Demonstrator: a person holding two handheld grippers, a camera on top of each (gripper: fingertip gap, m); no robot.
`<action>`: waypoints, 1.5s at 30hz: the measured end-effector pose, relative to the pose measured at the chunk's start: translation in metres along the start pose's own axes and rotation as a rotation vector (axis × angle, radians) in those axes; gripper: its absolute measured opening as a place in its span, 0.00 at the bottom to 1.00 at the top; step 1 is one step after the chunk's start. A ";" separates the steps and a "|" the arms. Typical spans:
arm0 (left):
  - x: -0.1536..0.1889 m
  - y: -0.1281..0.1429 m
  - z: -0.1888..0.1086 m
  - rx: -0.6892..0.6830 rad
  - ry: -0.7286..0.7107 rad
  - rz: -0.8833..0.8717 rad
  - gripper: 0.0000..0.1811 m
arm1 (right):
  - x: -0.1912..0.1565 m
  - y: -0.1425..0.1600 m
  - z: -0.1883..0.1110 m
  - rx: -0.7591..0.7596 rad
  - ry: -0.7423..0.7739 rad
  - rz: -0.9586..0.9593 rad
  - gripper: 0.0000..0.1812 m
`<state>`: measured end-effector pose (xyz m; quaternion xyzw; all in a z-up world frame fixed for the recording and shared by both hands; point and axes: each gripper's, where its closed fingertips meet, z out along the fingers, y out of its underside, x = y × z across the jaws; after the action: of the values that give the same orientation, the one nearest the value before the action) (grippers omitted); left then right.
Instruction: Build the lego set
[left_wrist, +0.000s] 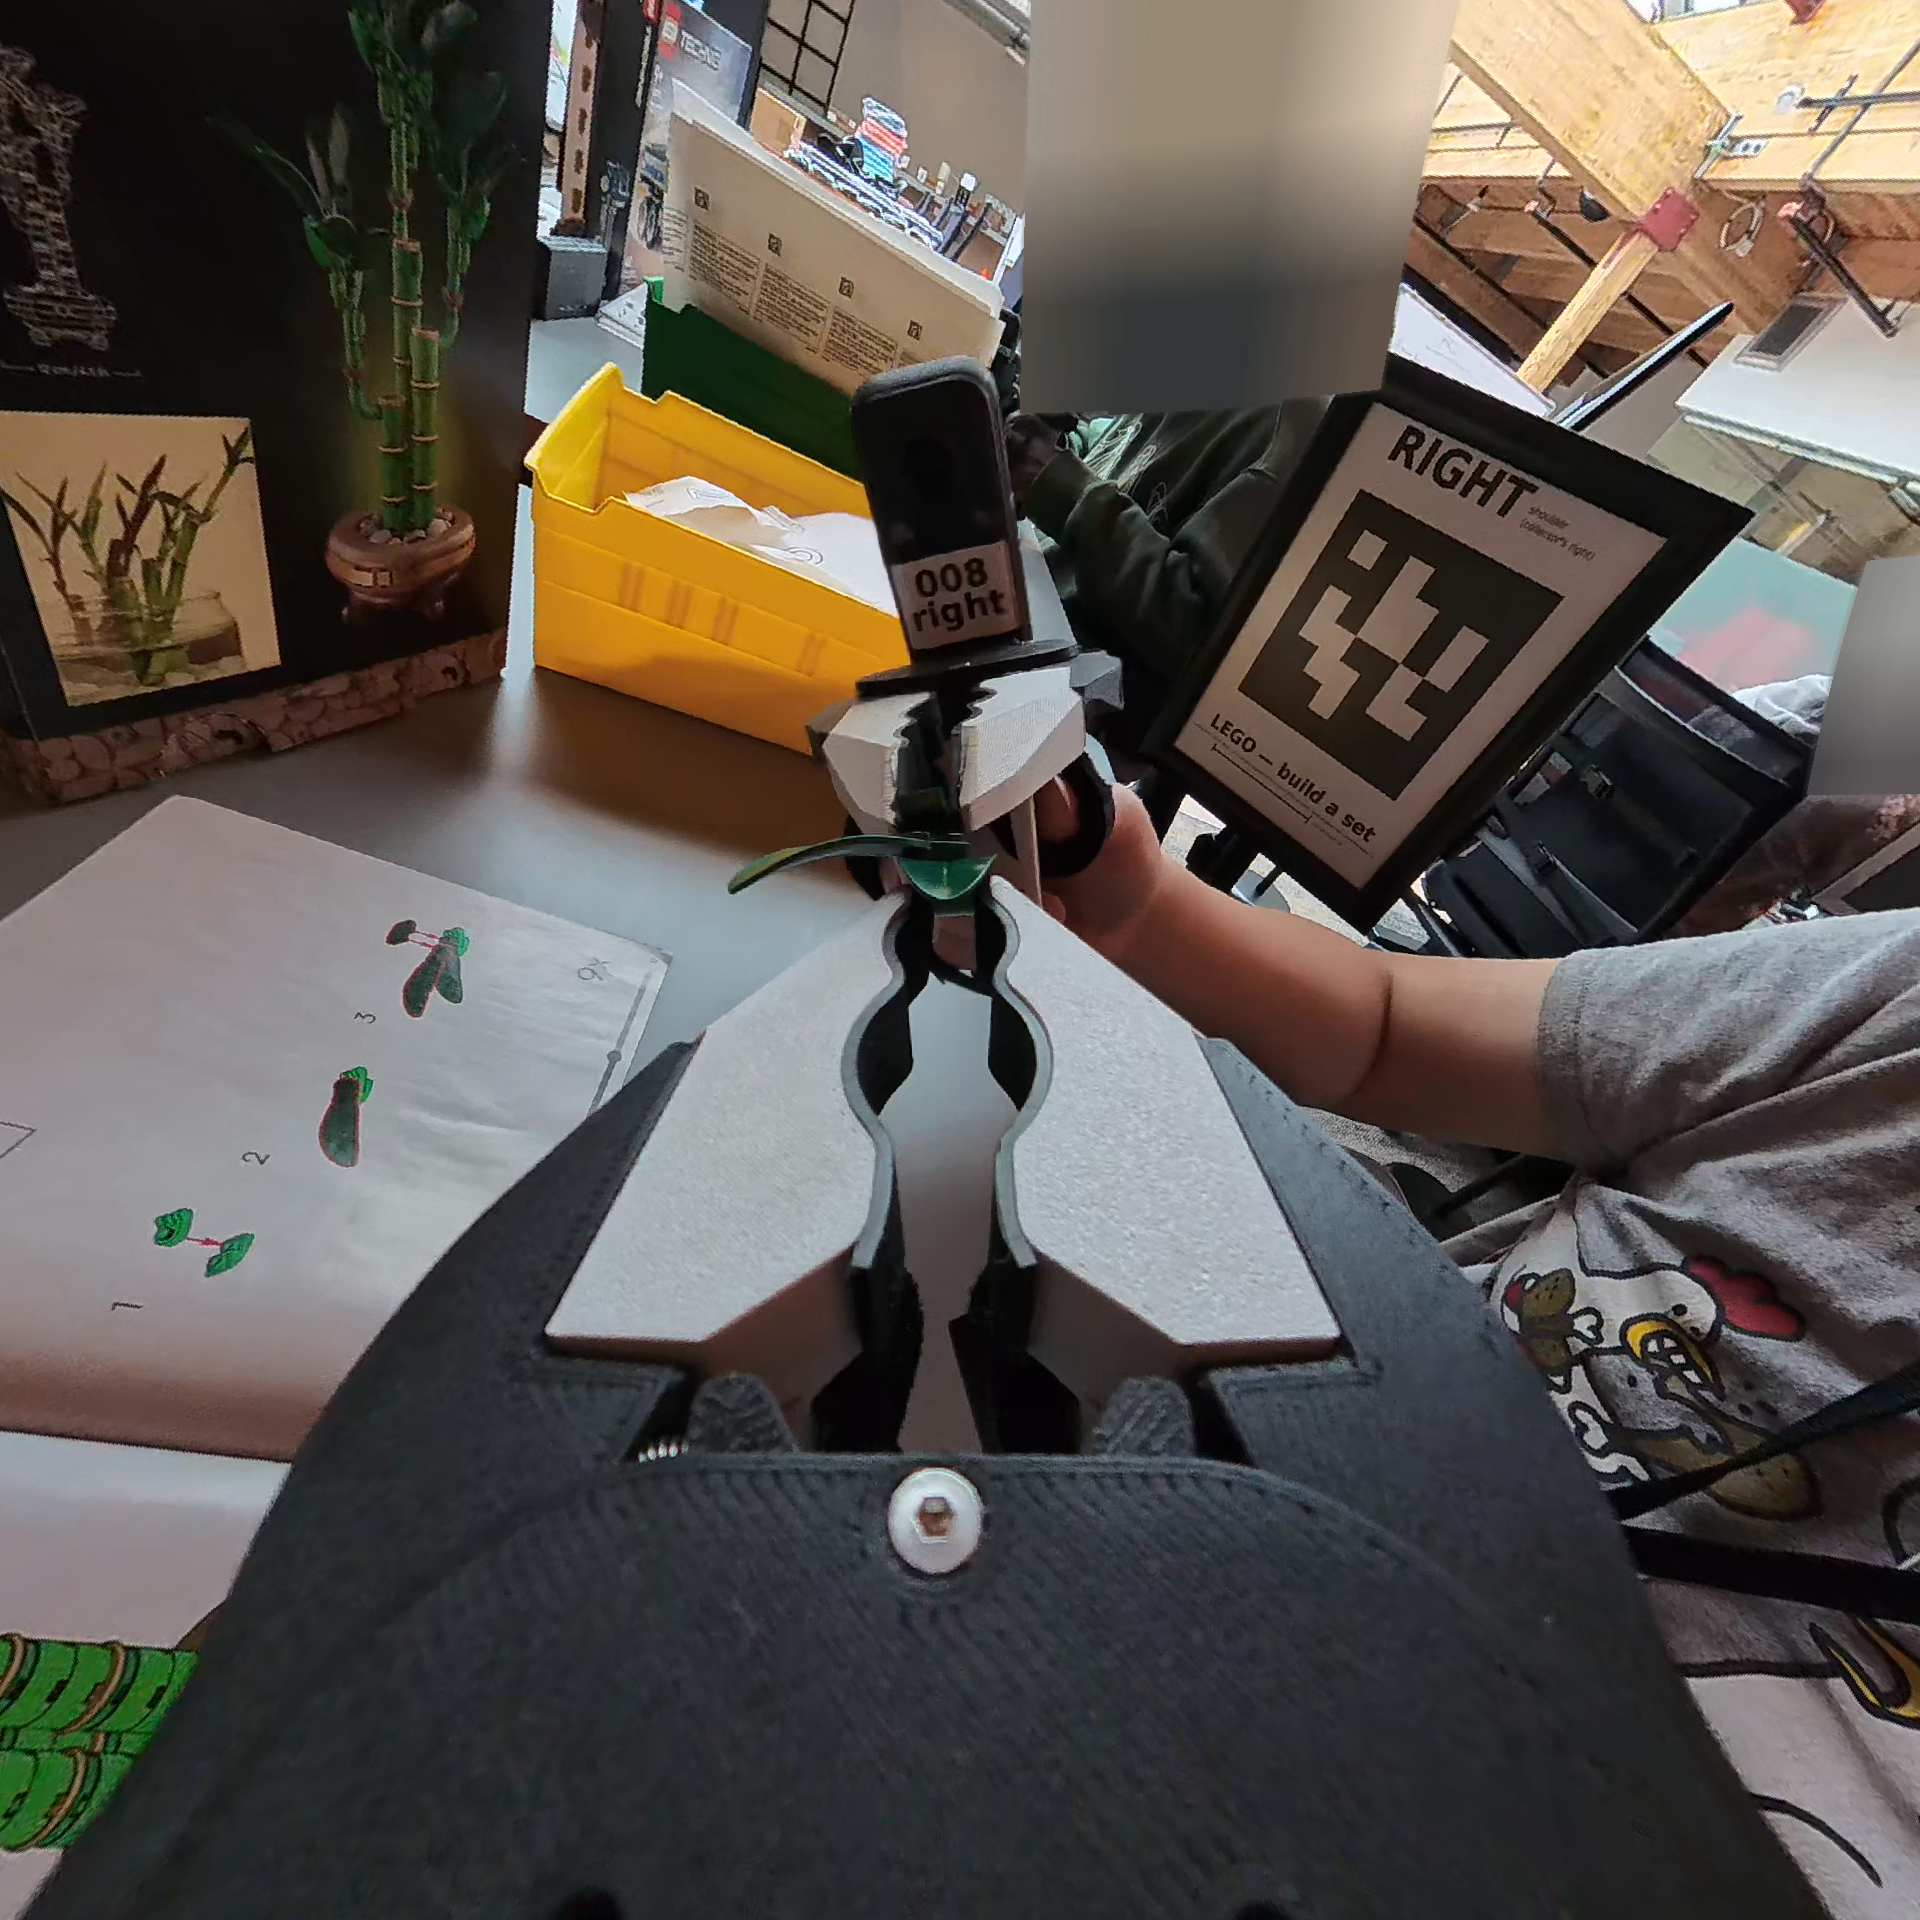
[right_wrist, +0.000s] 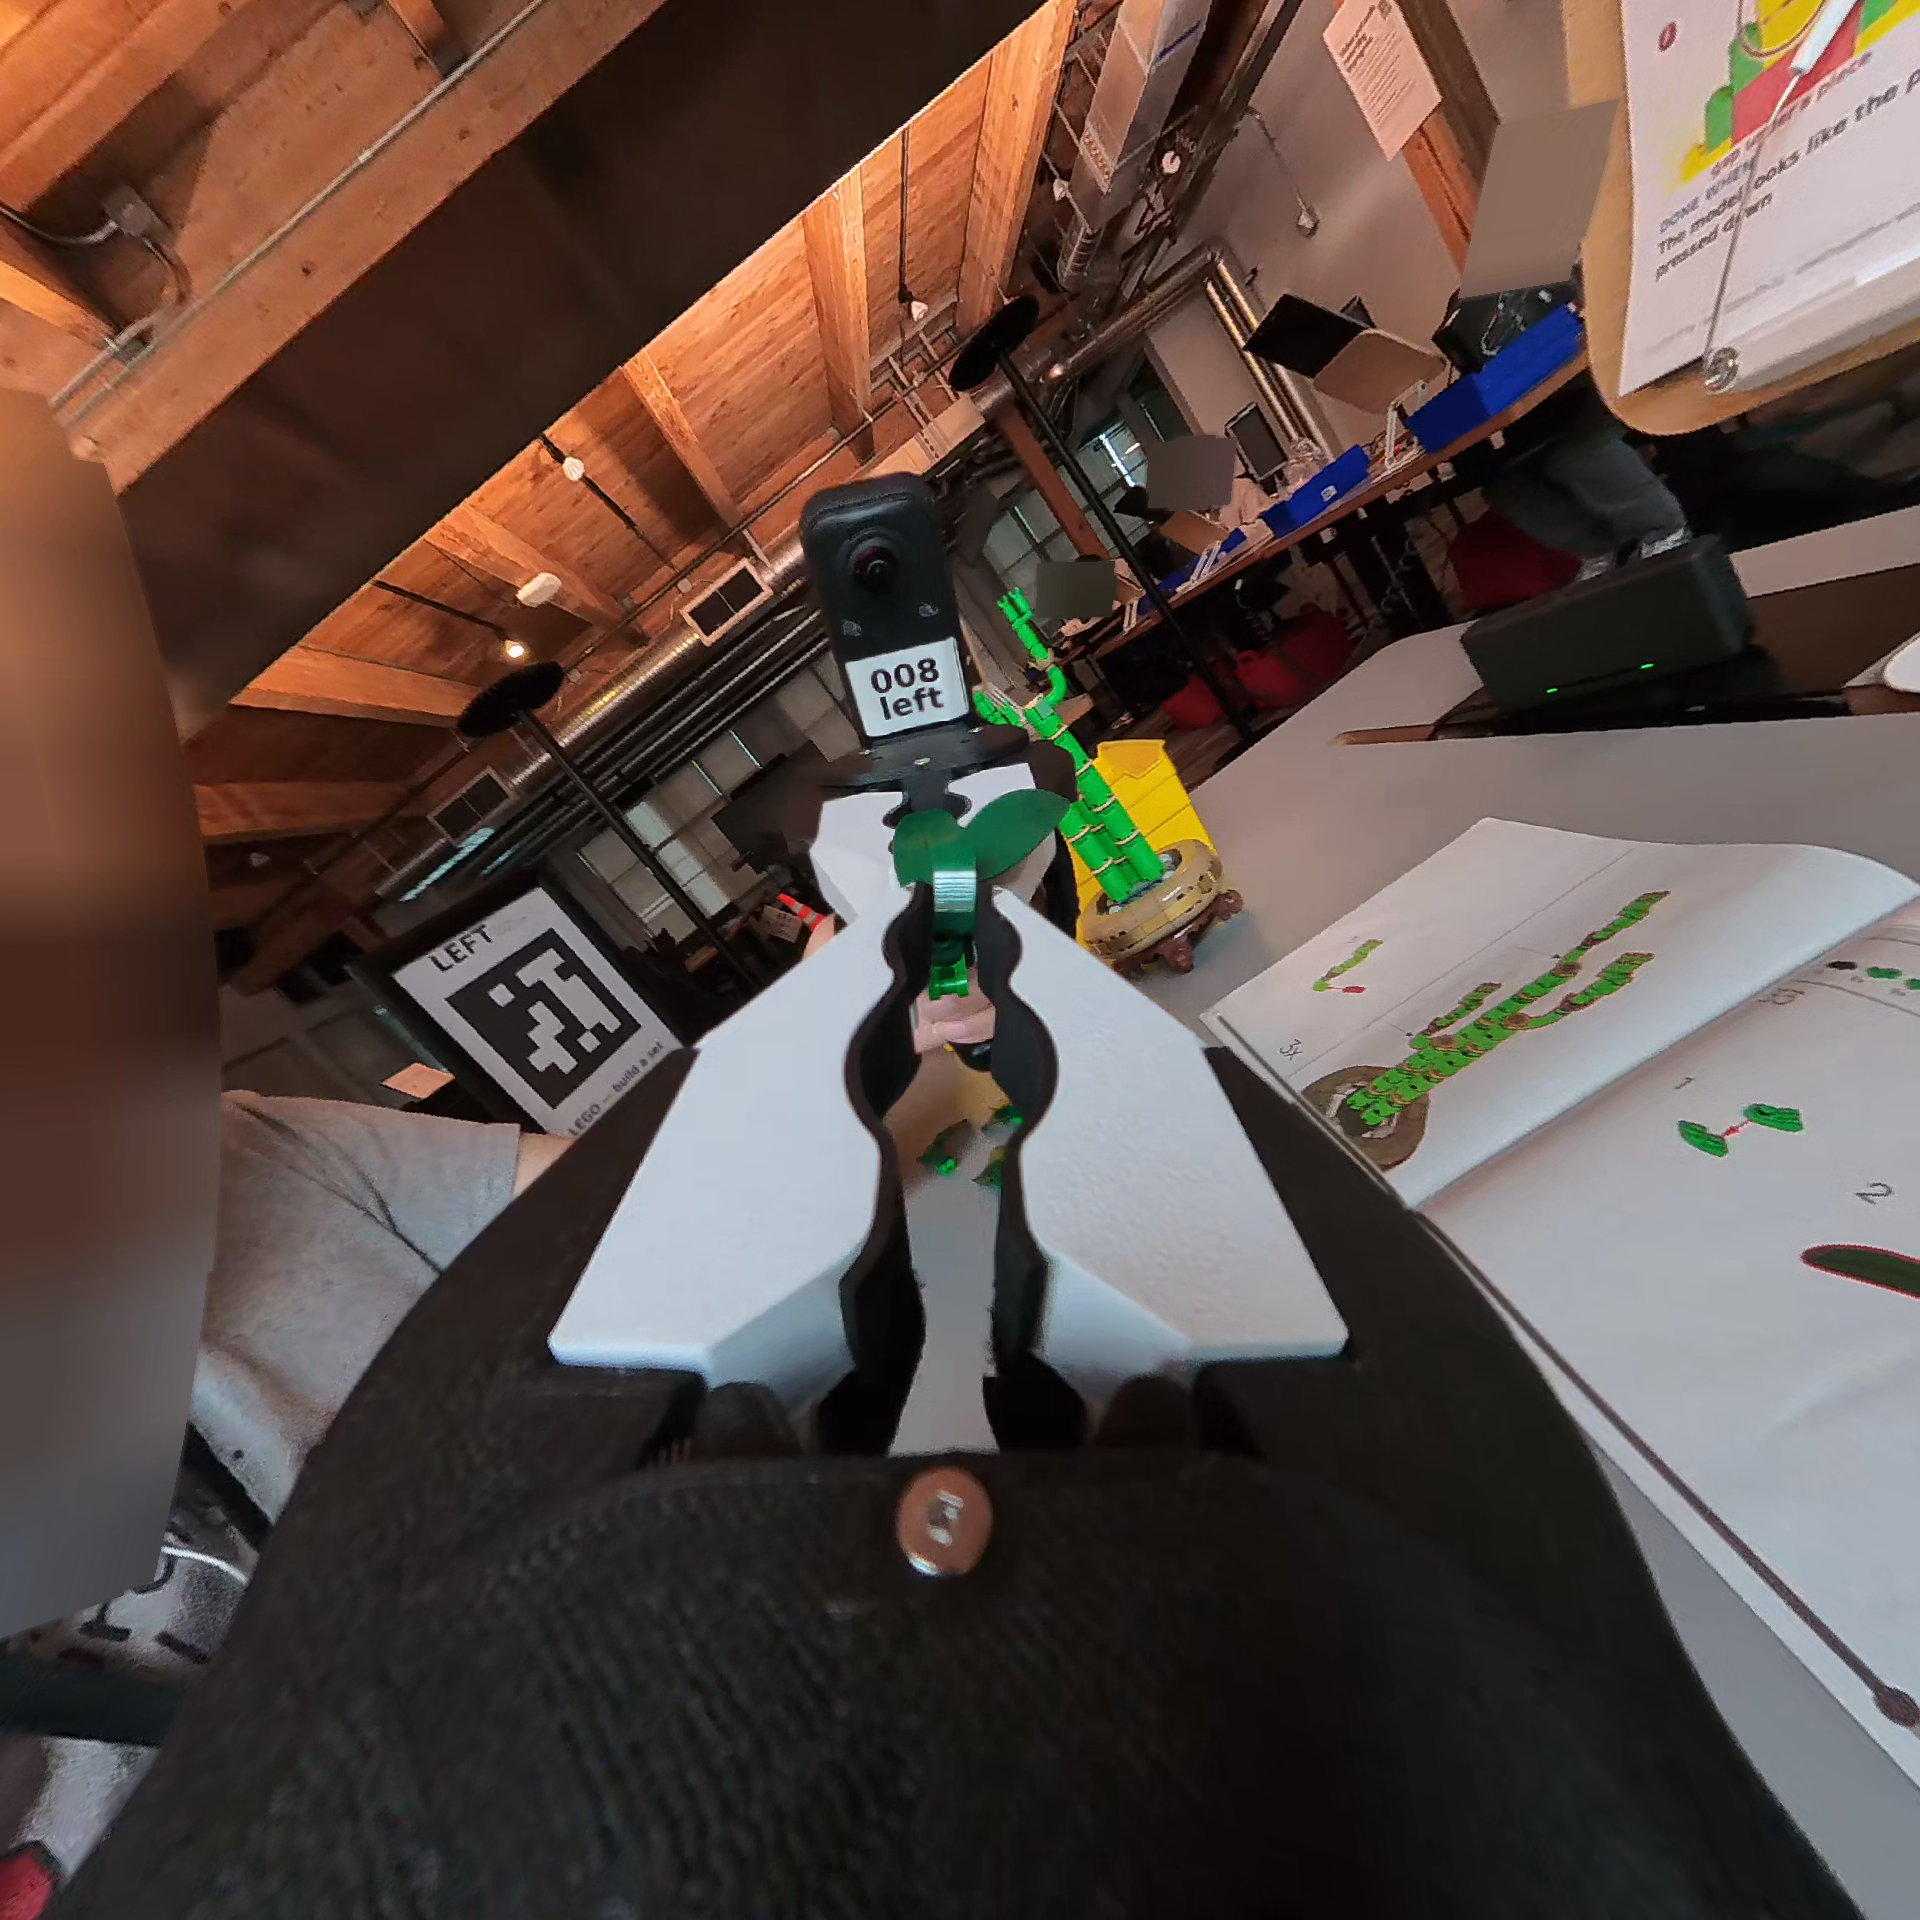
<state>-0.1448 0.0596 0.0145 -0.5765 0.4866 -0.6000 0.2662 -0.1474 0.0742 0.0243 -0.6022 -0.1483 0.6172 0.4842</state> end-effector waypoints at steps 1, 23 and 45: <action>0.000 0.000 0.000 0.002 0.003 -0.002 0.03 | 0.000 0.000 0.000 -0.002 0.003 -0.009 0.03; 0.000 -0.003 -0.002 0.002 -0.037 0.033 0.03 | -0.003 0.002 0.001 -0.024 0.004 -0.034 0.03; 0.005 -0.003 -0.003 -0.020 -0.034 0.053 0.03 | -0.010 0.005 0.003 -0.077 0.028 -0.174 0.03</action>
<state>-0.1479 0.0570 0.0200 -0.5760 0.5033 -0.5779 0.2845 -0.1539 0.0655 0.0270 -0.6139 -0.2166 0.5582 0.5145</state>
